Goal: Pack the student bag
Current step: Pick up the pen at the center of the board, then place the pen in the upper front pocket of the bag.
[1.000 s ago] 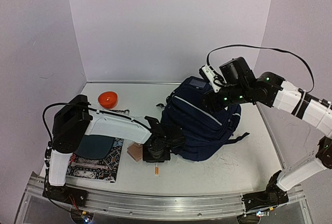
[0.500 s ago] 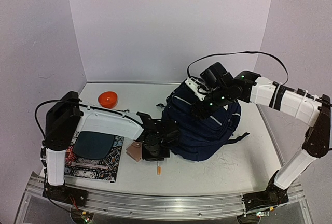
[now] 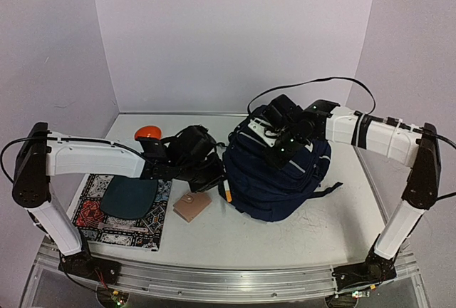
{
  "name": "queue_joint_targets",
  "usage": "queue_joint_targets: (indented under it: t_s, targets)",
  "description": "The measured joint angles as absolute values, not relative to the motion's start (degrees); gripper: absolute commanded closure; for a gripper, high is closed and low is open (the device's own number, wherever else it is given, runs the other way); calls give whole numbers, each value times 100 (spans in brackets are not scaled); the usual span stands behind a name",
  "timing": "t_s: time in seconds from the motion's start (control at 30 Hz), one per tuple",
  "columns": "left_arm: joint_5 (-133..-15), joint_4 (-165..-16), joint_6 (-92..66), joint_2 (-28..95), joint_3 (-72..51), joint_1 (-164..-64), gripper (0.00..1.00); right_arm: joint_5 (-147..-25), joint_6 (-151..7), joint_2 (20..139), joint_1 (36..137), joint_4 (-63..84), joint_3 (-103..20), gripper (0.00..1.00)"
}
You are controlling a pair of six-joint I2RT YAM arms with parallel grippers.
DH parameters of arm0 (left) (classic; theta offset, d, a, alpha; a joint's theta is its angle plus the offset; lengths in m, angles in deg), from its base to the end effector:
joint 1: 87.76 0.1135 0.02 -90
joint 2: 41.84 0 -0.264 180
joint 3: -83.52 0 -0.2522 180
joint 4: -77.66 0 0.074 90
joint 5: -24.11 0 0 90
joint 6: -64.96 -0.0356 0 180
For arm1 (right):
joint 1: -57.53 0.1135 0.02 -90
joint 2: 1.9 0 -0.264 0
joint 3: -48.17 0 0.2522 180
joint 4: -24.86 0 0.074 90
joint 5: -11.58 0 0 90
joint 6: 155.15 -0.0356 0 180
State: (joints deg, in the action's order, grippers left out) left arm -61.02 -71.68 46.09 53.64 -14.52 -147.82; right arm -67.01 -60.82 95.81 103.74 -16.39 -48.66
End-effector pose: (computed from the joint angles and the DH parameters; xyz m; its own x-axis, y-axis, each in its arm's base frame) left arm 0.1867 -0.3182 0.2410 -0.9008 -0.3252 -0.2879 -0.0597 0.7494 -0.6595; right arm 0.2738 0.2755 0.2982 -0.4171 -0.5421 -0.7295 -0.6394 0.7455 -0.1883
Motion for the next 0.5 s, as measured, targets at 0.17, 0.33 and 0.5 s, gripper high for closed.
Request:
queue_joint_targets:
  t_s: [0.17,0.33,0.5]
  targets:
    - [-6216,-7978,4676,5327,-1497,-14751,100,-6390,-5955,9585,10395,-1868,-5329,87]
    - [-6418,-8670,4684,5379,-1478,-14684,100,-6134,-5872,9585,10395,-2065,-5632,100]
    - [-6534,-9090,4683,5755,-1201,-14610,100,-6101,-5808,9585,10395,-2178,-5671,100]
